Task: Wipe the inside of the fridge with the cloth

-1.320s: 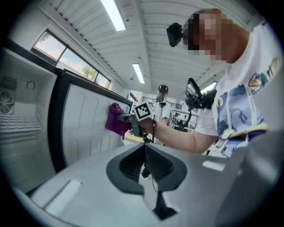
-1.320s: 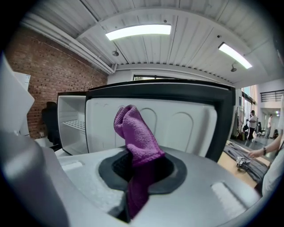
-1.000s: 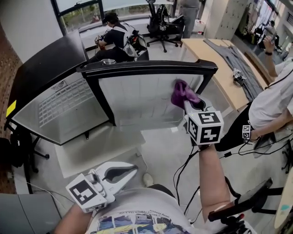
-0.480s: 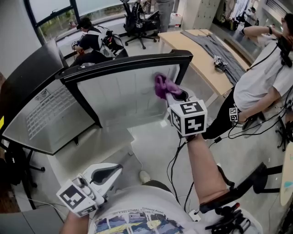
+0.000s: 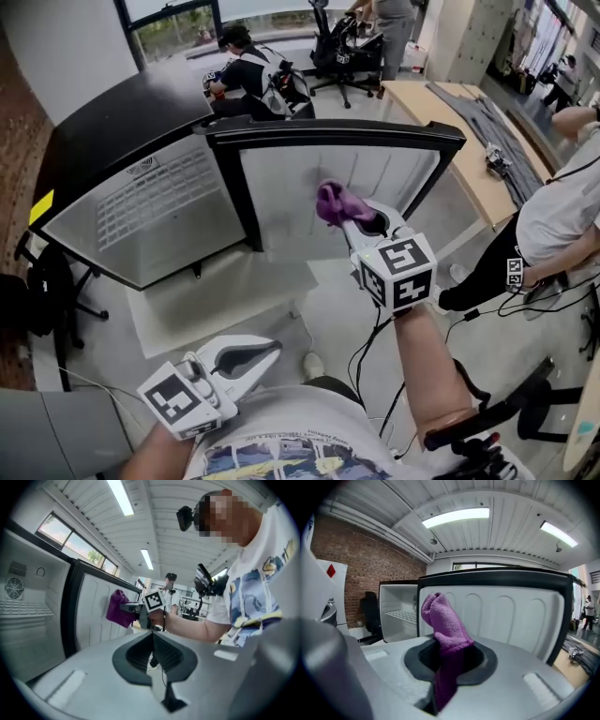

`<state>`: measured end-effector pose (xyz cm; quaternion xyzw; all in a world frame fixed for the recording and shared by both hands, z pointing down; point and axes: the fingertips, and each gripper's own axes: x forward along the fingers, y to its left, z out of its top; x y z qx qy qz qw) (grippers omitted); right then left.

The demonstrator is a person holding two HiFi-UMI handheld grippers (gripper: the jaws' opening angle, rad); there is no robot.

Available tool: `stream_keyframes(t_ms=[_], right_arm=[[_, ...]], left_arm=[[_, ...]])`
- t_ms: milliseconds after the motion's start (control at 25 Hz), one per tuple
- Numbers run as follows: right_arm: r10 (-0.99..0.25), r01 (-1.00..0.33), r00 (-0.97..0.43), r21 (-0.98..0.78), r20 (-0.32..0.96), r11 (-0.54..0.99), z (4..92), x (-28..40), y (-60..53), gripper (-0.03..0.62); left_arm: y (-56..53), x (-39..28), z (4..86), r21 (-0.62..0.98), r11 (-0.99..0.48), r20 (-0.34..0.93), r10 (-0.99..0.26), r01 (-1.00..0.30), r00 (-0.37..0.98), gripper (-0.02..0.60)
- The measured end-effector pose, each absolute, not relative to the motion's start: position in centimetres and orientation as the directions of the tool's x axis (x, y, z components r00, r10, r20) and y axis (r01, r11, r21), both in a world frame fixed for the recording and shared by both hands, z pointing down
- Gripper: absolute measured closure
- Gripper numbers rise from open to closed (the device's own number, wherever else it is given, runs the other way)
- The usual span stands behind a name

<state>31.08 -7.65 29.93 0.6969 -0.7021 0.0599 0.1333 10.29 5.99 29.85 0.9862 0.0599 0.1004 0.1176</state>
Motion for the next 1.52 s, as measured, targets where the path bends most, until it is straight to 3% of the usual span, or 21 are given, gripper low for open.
stream_keyframes(t_ms=[200,560,1520], right_arm=[[-0.951,-0.986,-0.108,0.092,0.290,0.141,32.2,25.7,-11.8,0.540],[-0.930,-0.979,-0.139,0.097,0.339,0.181,35.9,23.3,-15.5,0.540],[-0.872,-0.963,0.263,0.165,0.413,-0.212,37.5,43.4,-4.3,0.540]], left_arm=[[4.7,7.3,30.0,0.244,-0.970,0.197,0.051,0.001,0.979,0.575],[3.2,4.4,30.4,0.244,-0.964,0.230,-0.047,-0.104,0.972,0.575],[6.2,15.3,30.7,0.266,-0.953,0.203,0.200,0.143,0.958,0.575]])
